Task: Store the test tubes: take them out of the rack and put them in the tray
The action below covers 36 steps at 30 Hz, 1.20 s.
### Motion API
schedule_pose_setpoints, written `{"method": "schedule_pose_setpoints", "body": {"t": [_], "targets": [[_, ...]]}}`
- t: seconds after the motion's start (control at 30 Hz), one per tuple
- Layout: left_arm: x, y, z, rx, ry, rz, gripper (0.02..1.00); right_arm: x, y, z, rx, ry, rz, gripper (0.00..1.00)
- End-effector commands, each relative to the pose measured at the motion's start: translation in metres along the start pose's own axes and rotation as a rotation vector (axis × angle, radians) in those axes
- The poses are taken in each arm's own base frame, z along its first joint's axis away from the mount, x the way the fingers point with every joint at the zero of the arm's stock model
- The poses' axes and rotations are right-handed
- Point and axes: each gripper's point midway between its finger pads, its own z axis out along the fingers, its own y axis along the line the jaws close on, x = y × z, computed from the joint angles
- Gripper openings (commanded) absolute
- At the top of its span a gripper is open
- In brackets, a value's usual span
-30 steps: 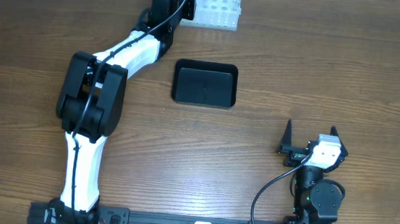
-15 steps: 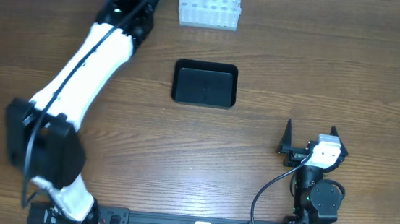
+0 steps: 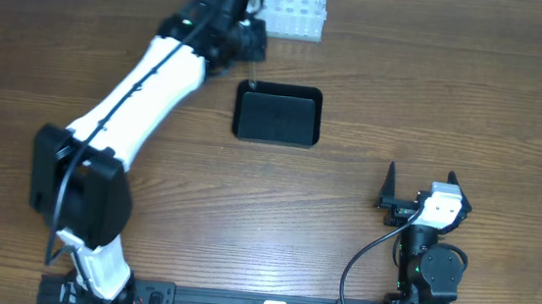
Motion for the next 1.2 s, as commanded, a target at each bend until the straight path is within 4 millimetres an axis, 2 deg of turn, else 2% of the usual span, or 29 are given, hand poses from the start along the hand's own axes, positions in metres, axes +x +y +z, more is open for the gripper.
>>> {"method": "schedule_pose_setpoints", "body": {"t": [0.03,0.23,0.57,0.93,1.2], "targets": [[0.023,0.002,0.027,-0.059,0.055,-0.009,0.04,0.002,0.0,0.0,0.0,0.0,0.003,0.991],[0.046,0.012,0.031,-0.103,0.149,0.046,0.042,0.002,0.0,0.0,-0.001,0.0,0.003,0.991],[0.069,0.01,0.048,-0.163,0.195,0.127,0.04,0.002,0.0,0.0,0.0,0.0,0.003,0.993],[0.085,0.021,0.065,-0.218,0.239,0.142,0.04,0.002,0.0,0.0,-0.001,0.0,0.003,0.991],[0.09,0.022,0.066,-0.224,0.256,0.146,0.045,0.002,0.0,0.0,-0.001,0.0,0.003,0.993]]}}
